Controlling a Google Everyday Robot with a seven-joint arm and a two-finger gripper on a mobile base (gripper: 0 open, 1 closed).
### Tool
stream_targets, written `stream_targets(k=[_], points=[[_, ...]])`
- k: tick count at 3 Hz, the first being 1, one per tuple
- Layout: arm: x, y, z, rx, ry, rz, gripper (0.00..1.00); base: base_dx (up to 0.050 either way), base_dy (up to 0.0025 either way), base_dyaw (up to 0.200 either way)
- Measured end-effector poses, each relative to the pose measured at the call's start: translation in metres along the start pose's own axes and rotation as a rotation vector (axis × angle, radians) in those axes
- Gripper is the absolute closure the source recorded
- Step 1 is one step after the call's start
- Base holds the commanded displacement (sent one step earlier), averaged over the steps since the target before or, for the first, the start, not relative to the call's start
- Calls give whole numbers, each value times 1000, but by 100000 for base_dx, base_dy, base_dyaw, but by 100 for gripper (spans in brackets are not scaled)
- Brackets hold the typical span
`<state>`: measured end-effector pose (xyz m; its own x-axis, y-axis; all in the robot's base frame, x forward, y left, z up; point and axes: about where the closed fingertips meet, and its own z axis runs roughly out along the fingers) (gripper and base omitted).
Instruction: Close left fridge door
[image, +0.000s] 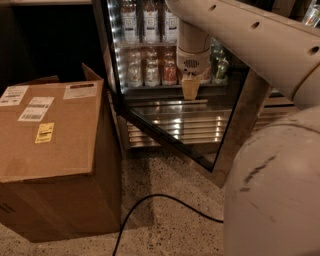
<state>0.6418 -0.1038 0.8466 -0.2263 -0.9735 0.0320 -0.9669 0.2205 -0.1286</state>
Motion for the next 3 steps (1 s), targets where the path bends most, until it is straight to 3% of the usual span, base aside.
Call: stream_targets(k=[1,2,3], points=[[0,0,1,1,2,1,100,4985,-8,373],[0,0,1,1,2,1,100,6,-5,-19923],[0,0,1,1,2,1,100,4557,180,8369]])
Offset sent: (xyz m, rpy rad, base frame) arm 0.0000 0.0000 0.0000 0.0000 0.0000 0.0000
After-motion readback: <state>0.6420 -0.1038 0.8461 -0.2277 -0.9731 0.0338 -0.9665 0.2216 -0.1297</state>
